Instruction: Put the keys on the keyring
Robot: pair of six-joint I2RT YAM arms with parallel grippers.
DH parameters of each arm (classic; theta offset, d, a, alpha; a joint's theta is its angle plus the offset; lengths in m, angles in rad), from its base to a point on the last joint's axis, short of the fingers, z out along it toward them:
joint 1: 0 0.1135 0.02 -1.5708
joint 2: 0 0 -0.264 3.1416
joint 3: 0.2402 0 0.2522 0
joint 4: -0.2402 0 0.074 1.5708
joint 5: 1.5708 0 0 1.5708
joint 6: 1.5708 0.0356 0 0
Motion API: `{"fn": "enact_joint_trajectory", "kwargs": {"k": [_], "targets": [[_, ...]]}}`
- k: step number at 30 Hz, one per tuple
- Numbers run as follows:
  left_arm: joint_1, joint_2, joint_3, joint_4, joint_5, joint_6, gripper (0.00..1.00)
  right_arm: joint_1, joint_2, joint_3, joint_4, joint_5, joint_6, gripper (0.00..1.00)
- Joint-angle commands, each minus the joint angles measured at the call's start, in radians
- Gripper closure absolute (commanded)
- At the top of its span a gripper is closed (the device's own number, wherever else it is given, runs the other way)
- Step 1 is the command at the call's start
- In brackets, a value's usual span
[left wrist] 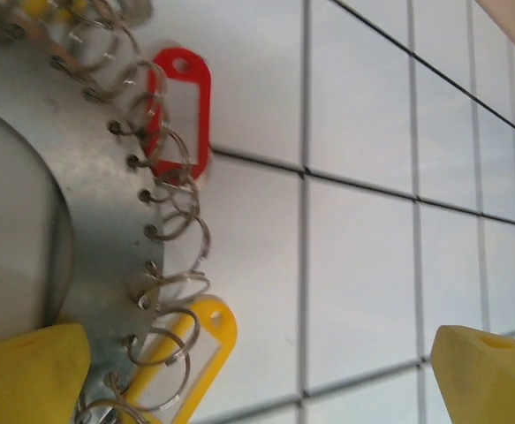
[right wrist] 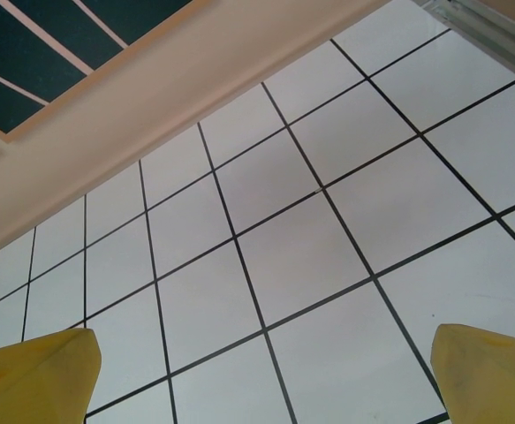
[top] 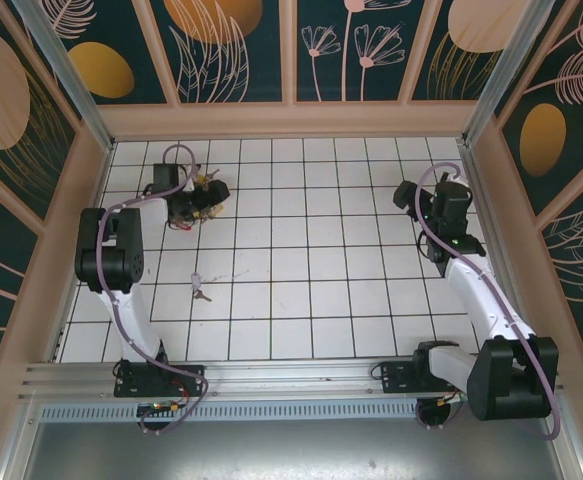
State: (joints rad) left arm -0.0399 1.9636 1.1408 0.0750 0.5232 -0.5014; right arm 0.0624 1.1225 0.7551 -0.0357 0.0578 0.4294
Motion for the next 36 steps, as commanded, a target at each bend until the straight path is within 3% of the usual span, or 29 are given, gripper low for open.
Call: {"fn": "enact_joint_trajectory", "kwargs": {"k": [1,6,11,14,17,23,28,30,33,36], "targets": [[-0.099,-0.063,-0.091,0.096,0.073,-0.145,0.01,0.021,0.012,0.033,-0.018,-0.006,0.022,0.03],[-0.305,-0.110,-0.227,0.291,0.038,-0.310,0.01,0.033,0.040,0.018,-0.020,-0.003,0.076,0.03],[-0.557,-0.052,-0.121,0.315,-0.018,-0.376,0.01,0.065,0.069,0.000,-0.078,0.039,0.119,0.03],[-0.628,-0.045,-0.045,0.301,-0.035,-0.387,0.01,0.067,0.042,-0.029,-0.093,0.071,0.141,0.03],[-0.636,-0.093,-0.011,0.259,-0.057,-0.379,0.01,0.066,0.011,-0.041,-0.102,0.081,0.130,0.04],[-0.632,-0.286,0.055,0.012,-0.180,-0.209,0.01,0.109,0.009,-0.060,-0.107,-0.015,0.097,0.06],[-0.578,-0.482,-0.024,-0.154,-0.303,-0.134,0.01,0.282,0.059,-0.059,-0.125,-0.123,0.092,0.18],[-0.528,-0.555,-0.069,-0.269,-0.367,-0.133,0.01,0.359,0.091,-0.042,-0.156,-0.122,0.104,0.19],[-0.513,-0.651,-0.123,-0.498,-0.582,-0.126,0.01,0.463,0.133,-0.018,-0.185,-0.107,0.091,0.19],[-0.511,-0.738,-0.220,-0.647,-0.662,-0.148,0.01,0.578,0.171,0.011,-0.222,-0.048,0.056,0.19]]}}
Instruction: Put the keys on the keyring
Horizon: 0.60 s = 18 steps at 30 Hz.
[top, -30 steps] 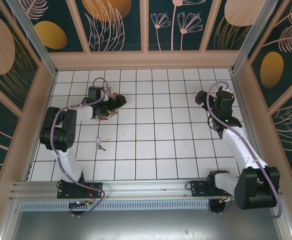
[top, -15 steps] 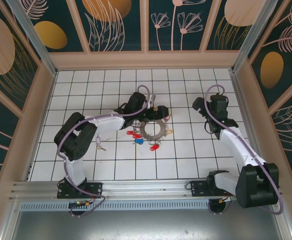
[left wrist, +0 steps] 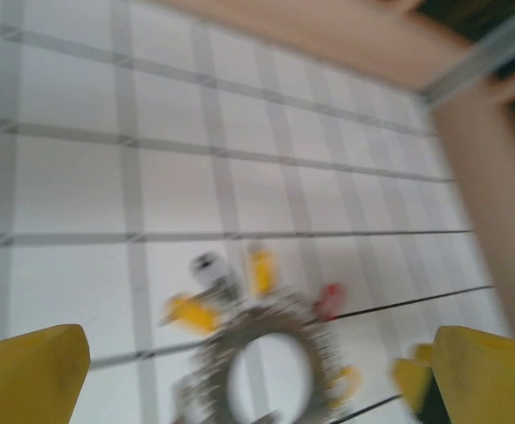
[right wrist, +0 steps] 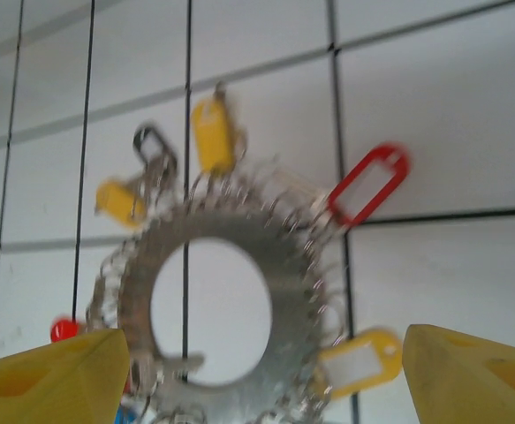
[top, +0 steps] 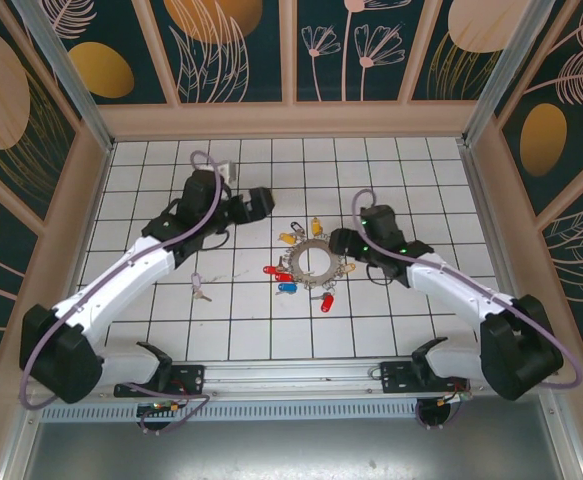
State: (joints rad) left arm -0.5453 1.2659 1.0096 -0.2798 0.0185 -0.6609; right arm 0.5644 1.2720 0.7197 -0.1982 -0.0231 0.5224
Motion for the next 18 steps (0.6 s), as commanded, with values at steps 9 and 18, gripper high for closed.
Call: {"fn": "enact_joint_trajectory", "kwargs": {"k": [9,18], "targets": [[0.023,-0.083,-0.228,-0.406,-0.227,-0.147,0.12,0.264,0.131,0.088,0.000,0.017,-0.072,0.27],[0.160,-0.016,-0.258,-0.329,-0.312,-0.103,0.01,0.265,0.187,0.143,-0.098,0.104,-0.038,0.38]]}}
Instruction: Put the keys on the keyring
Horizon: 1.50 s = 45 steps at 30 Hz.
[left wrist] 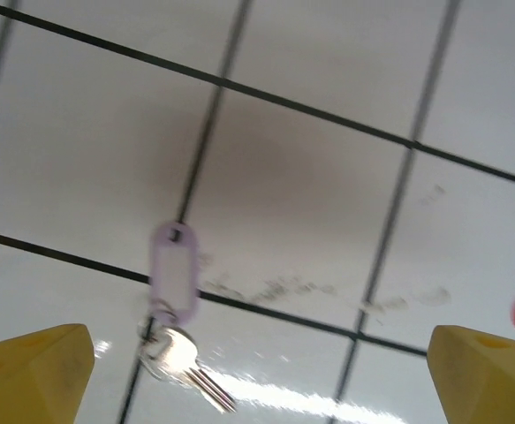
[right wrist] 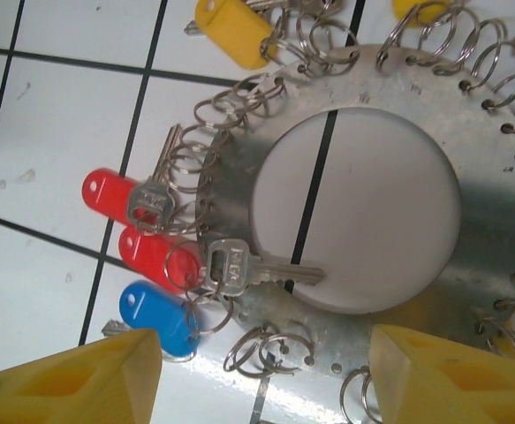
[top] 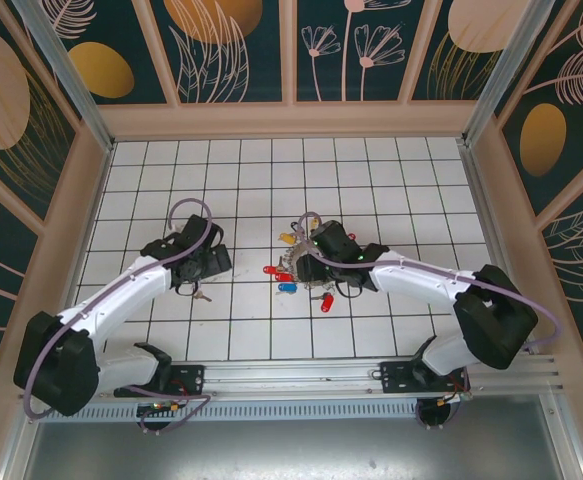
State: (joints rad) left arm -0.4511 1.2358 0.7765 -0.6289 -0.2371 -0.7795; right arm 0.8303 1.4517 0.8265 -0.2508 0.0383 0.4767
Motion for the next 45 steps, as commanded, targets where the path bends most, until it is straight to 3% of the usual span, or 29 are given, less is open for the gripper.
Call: {"fn": "enact_joint_trajectory", "kwargs": {"k": [1,4,8,11,18,23,31,34,38,40,43,45], "targets": [[0.102,0.016,-0.048,0.060,-0.006,0.023,0.01,-0.003,0.007,0.034,-0.043,0.040,0.017,0.38],[0.176,0.026,-0.112,0.195,0.109,0.023,0.03,-0.019,0.000,0.021,-0.051,0.044,0.051,0.42],[0.179,0.096,-0.113,0.248,0.194,0.067,0.03,-0.084,-0.008,-0.012,-0.072,0.032,0.053,0.45],[0.178,0.138,-0.131,0.276,0.277,0.097,0.01,-0.159,-0.031,-0.042,-0.061,-0.046,0.039,0.48],[0.168,0.128,-0.168,0.293,0.397,0.124,0.10,-0.252,-0.090,-0.123,-0.054,-0.227,0.031,0.55],[0.093,0.091,-0.228,0.364,0.491,0.056,0.14,-0.264,-0.133,-0.129,-0.089,-0.244,0.007,0.56],[-0.125,0.117,-0.233,0.449,0.645,-0.081,0.15,-0.239,-0.131,-0.100,-0.090,-0.240,0.021,0.53],[-0.192,0.096,-0.225,0.510,0.673,-0.162,0.15,-0.221,-0.095,-0.068,-0.092,-0.251,0.016,0.58],[-0.214,0.025,-0.176,0.479,0.662,-0.186,0.12,-0.173,-0.079,-0.059,-0.070,-0.249,0.037,0.59],[-0.209,-0.021,-0.116,0.339,0.551,-0.144,0.09,-0.162,-0.075,-0.061,-0.058,-0.250,0.040,0.59],[-0.133,-0.055,-0.072,0.101,0.336,-0.115,0.04,-0.146,-0.067,-0.050,-0.058,-0.227,0.036,0.60],[-0.035,-0.046,-0.103,0.051,0.291,-0.095,0.03,-0.138,-0.065,-0.044,-0.048,-0.215,0.037,0.60]]}}
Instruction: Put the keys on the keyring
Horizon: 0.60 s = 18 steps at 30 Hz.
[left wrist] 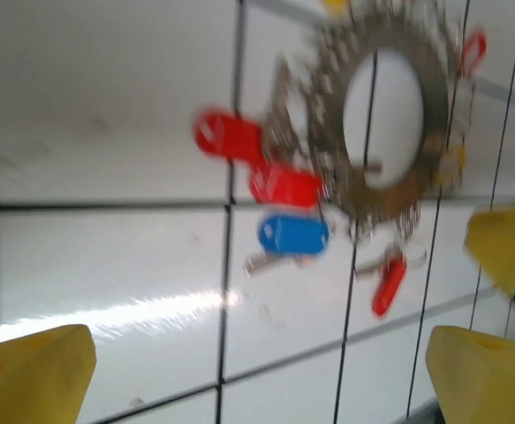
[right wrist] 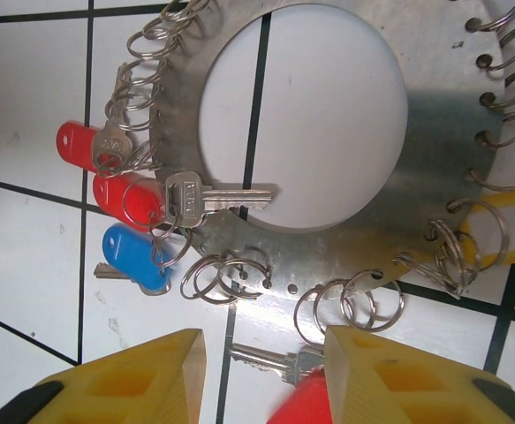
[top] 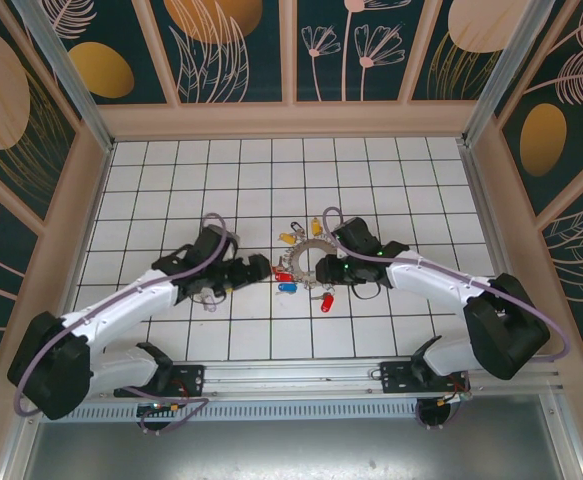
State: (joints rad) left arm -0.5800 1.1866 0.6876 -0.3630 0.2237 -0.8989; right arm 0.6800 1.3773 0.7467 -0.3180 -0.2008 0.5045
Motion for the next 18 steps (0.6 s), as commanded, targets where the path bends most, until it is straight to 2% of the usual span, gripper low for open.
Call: {"fn": "enact_joint_trajectory", "kwargs": {"k": [1,4,8,13,16,18], "targets": [[0.147,0.001,-0.033,-0.216,-0.182,0.029,0.03,0.015,0.010,0.036,0.027,0.026,0.011,0.60],[0.227,-0.027,-0.086,-0.165,-0.223,0.018,0.04,0.024,0.016,0.053,0.034,0.030,0.010,0.60],[0.262,0.021,-0.109,-0.109,-0.206,0.016,0.07,0.036,0.014,0.070,0.023,0.058,0.011,0.60],[0.262,0.076,-0.198,0.036,-0.038,-0.035,0.12,0.036,-0.002,0.068,0.012,0.082,0.006,0.60],[0.242,0.078,-0.284,0.203,0.128,-0.084,0.20,0.037,-0.010,0.067,0.014,0.097,0.008,0.60],[0.186,0.097,-0.276,0.220,0.135,-0.086,0.21,0.036,-0.011,0.068,0.021,0.109,0.009,0.60]]}}
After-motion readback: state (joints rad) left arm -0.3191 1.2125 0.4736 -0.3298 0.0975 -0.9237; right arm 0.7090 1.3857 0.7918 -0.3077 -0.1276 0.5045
